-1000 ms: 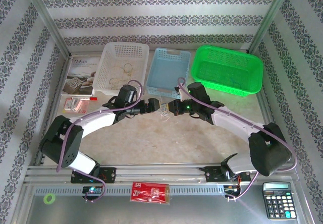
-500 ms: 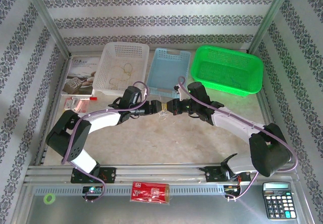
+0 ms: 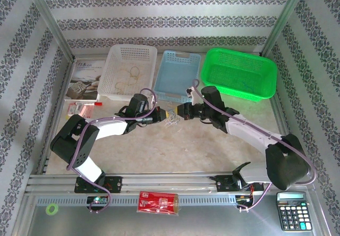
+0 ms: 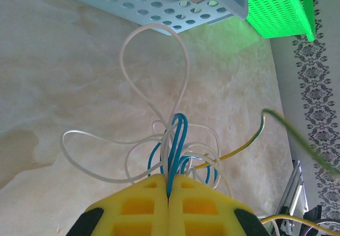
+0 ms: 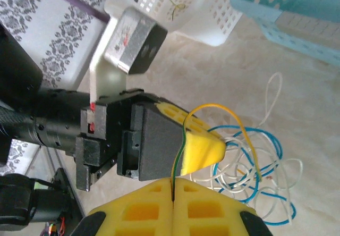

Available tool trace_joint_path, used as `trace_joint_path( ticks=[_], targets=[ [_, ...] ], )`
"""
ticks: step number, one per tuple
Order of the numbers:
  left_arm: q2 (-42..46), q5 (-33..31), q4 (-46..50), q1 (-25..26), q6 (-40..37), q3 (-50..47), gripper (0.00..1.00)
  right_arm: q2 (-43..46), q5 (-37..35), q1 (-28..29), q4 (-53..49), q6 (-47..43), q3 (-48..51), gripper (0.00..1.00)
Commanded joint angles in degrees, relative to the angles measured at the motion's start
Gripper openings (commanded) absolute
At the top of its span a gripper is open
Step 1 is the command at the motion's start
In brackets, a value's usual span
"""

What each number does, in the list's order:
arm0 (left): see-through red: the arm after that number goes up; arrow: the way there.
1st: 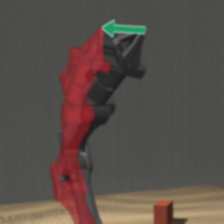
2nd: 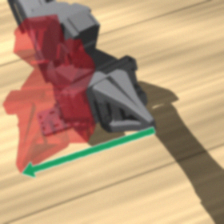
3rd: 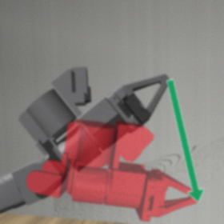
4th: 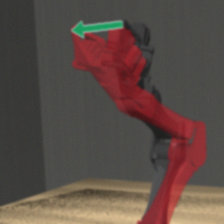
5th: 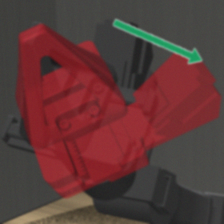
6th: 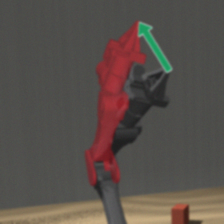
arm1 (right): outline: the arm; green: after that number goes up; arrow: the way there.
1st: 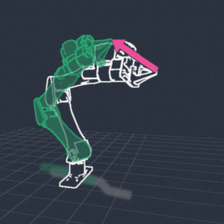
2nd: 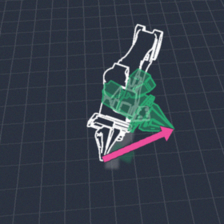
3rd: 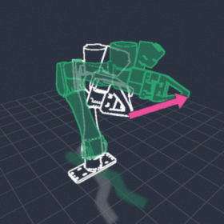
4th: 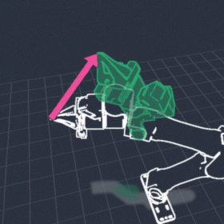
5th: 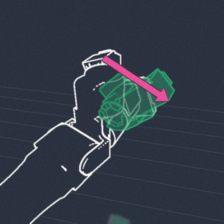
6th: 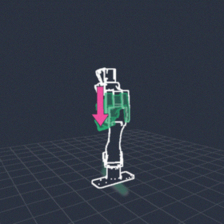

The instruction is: Untangle the cables

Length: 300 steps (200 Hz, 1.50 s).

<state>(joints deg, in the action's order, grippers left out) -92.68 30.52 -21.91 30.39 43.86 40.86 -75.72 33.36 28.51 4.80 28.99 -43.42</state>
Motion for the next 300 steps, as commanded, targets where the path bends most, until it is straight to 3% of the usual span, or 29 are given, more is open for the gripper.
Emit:
trace_joint_path(
  ticks=[1, 66, 144, 179, 219, 271, 300],
  targets=[
    [-0.6, -1.1, -2.1, 0.6, -0.2, -1.2, 0.00, 3.1, 1.7, -2.1, 2.9, 2.1, 1.0, 0.00],
    [-2.3, -2.0, -2.6, 0.6, -0.6, -3.3, 0.00, 11.4, 3.5, -7.0, 3.9, 6.5, 0.2, 0.00],
    [-2.3, -1.8, -2.9, 0.6, -0.2, -4.1, 0.00, 13.7, 2.7, -7.4, 5.1, 8.1, 1.4, 0.00],
    [0.8, -2.0, -0.8, 0.7, -0.4, -4.1, 0.37, 14.0, 1.7, -7.6, 5.3, 8.1, 2.3, 0.00],
    [7.0, -3.8, 5.6, 0.6, -2.4, -3.6, 0.69, 13.8, 1.8, -7.8, 5.4, 8.3, 2.6, 0.00],
    [16.3, -6.4, 10.0, 0.5, -0.7, -2.7, 0.81, 13.7, 2.4, -8.0, 6.1, 8.9, 2.8, 0.00],
    [19.2, -7.9, 3.1, 0.5, 5.5, -3.1, 0.87, 13.6, 3.3, -8.0, 8.0, 10.4, 3.3, 0.00]
  ],
)
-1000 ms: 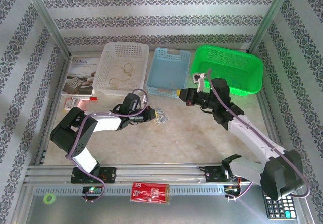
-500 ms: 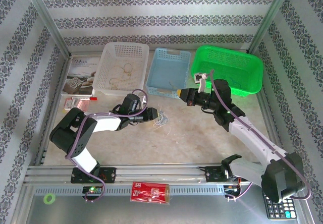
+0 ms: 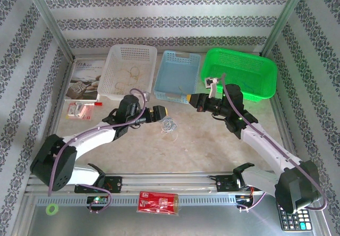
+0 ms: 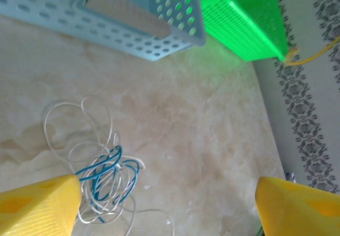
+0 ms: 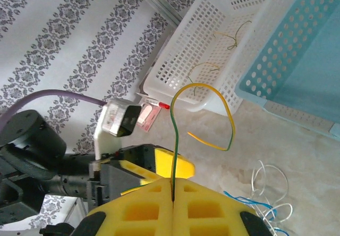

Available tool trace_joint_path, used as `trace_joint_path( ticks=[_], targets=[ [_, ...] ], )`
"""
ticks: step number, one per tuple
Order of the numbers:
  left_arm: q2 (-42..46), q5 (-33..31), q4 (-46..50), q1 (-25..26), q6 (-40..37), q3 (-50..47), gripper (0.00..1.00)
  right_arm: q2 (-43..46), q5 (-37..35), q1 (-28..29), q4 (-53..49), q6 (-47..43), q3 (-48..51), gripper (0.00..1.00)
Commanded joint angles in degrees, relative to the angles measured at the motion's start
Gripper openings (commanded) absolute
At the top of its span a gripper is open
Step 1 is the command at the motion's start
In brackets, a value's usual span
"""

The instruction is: Untangle the cables

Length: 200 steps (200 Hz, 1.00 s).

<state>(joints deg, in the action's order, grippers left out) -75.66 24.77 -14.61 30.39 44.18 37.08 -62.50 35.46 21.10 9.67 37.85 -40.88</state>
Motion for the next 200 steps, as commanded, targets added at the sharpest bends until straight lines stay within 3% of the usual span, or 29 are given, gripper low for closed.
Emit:
trace_joint_path(
  ticks=[1, 81, 200],
  targets=[
    [2.1, -2.2, -4.5, 0.5, 5.4, 0.8, 0.87, 0.4, 1.3, -0.6, 3.2, 1.6, 0.8, 0.00],
    [-3.0, -4.9, -24.2, 0.5, 22.1, 2.0, 0.74, -1.0, 3.0, 1.1, 7.7, 5.0, 1.3, 0.00],
    [-8.5, -5.2, -32.3, 1.5, 26.5, 2.2, 0.50, -2.6, 2.3, 3.2, 9.4, 5.4, 1.2, 0.00]
  ],
)
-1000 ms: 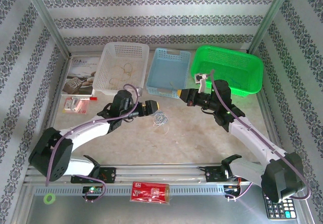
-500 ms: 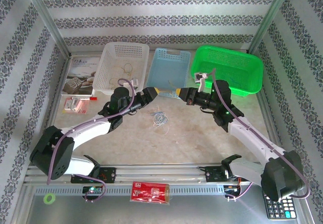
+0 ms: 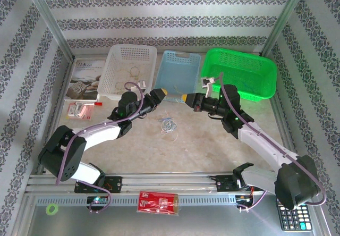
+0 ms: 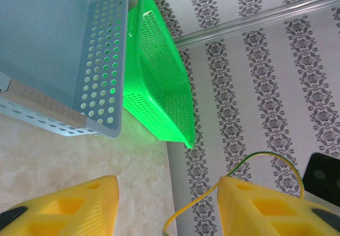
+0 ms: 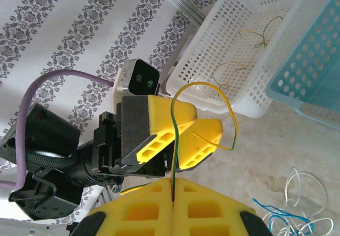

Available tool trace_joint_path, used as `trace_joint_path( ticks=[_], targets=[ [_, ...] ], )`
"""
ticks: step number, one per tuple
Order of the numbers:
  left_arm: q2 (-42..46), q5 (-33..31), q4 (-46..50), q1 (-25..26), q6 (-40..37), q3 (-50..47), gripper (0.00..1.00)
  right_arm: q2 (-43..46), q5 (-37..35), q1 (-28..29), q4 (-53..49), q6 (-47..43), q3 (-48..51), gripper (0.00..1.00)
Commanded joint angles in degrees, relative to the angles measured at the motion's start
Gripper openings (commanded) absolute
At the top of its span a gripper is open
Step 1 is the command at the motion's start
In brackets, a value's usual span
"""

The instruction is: Untangle the cables

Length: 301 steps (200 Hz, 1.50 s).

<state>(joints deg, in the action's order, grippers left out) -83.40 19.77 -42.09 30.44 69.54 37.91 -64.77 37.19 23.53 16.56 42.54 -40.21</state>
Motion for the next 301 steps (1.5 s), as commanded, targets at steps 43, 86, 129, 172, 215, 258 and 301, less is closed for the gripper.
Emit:
trace_joint_path(
  ticks=[43, 86, 129, 172, 215, 258, 301],
  targets=[
    [-2.4, -0.5, -7.5, 2.2, 2.1, 1.2, 0.26, -0.6, 0.5, 1.0, 2.9, 0.8, 0.7, 0.00],
    [-1.2, -0.8, -4.0, 1.7, -0.6, 4.9, 0.00, -1.4, 0.5, 1.1, 2.7, -0.3, 2.6, 0.00],
    [1.0, 1.3, 4.0, -0.6, -5.2, 13.5, 0.00, -4.1, -1.4, 1.7, 3.3, -1.7, 6.9, 0.00],
    [0.6, 4.1, 7.2, -2.0, -6.3, 21.5, 0.00, -8.4, -2.7, 3.7, 5.6, -1.9, 8.7, 0.07],
    [0.3, 5.2, 9.2, -3.1, -7.1, 26.3, 0.00, -12.5, -3.2, 5.4, 7.6, -1.8, 8.3, 0.14],
    [1.1, 6.4, 12.1, -5.9, -8.4, 29.8, 0.00, -14.2, -3.3, 5.8, 9.2, -1.2, 8.7, 0.17],
    [2.3, 7.7, 18.8, -12.1, -13.0, 33.1, 0.00, -12.6, -3.9, 5.7, 8.5, -1.2, 9.4, 0.30]
  ],
)
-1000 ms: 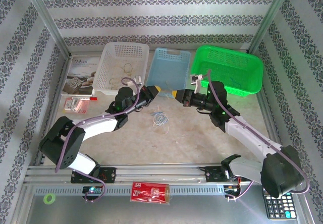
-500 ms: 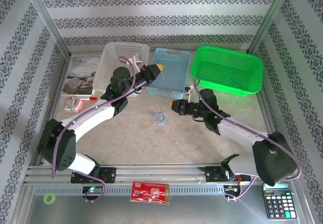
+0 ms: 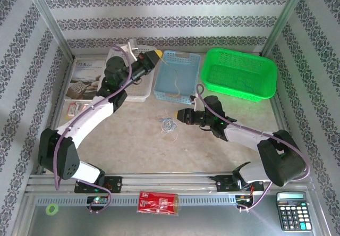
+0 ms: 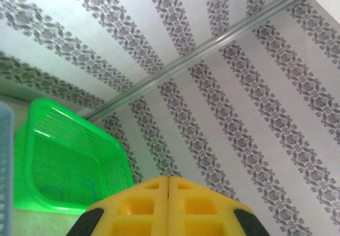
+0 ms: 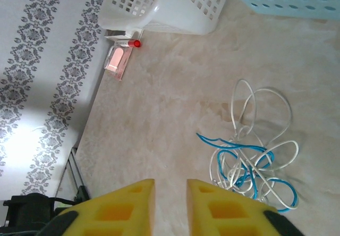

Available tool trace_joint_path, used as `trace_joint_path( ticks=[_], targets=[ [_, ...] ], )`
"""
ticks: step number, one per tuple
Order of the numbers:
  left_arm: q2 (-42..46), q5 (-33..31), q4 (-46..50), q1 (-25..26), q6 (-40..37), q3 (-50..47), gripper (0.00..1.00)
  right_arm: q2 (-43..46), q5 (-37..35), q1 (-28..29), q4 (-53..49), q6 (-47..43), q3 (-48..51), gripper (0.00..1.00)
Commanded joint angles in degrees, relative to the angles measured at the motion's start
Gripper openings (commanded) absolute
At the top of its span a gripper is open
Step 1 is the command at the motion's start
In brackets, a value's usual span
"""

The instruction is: Untangle the cables

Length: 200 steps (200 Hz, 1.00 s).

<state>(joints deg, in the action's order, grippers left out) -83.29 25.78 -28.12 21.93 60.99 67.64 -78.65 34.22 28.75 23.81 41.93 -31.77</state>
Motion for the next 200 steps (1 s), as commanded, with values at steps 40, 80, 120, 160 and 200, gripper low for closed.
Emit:
trace_joint_path(
  ticks=[40, 80, 120, 160, 200],
  targets=[
    [1.1, 1.2, 14.8, -9.4, -13.3, 8.3, 0.00, 4.6, -1.8, -0.1, -1.1, -1.0, 1.6, 0.48],
    [-3.8, -2.6, 27.0, -13.2, -25.6, 14.9, 0.00, 8.8, -2.3, -1.2, -3.9, -1.4, 2.5, 0.53],
    [-10.2, -6.6, 32.5, -16.0, -33.0, 19.6, 0.00, 15.4, -3.6, -3.2, -9.3, -2.4, 3.8, 0.56],
    [-16.4, -8.9, 33.8, -17.6, -36.7, 21.7, 0.00, 21.9, -4.0, -6.7, -15.6, -3.7, 3.6, 0.59],
    [-22.2, -10.0, 37.8, -18.2, -40.2, 25.8, 0.14, 25.0, -3.5, -8.8, -19.2, -4.6, 2.9, 0.62]
  ],
)
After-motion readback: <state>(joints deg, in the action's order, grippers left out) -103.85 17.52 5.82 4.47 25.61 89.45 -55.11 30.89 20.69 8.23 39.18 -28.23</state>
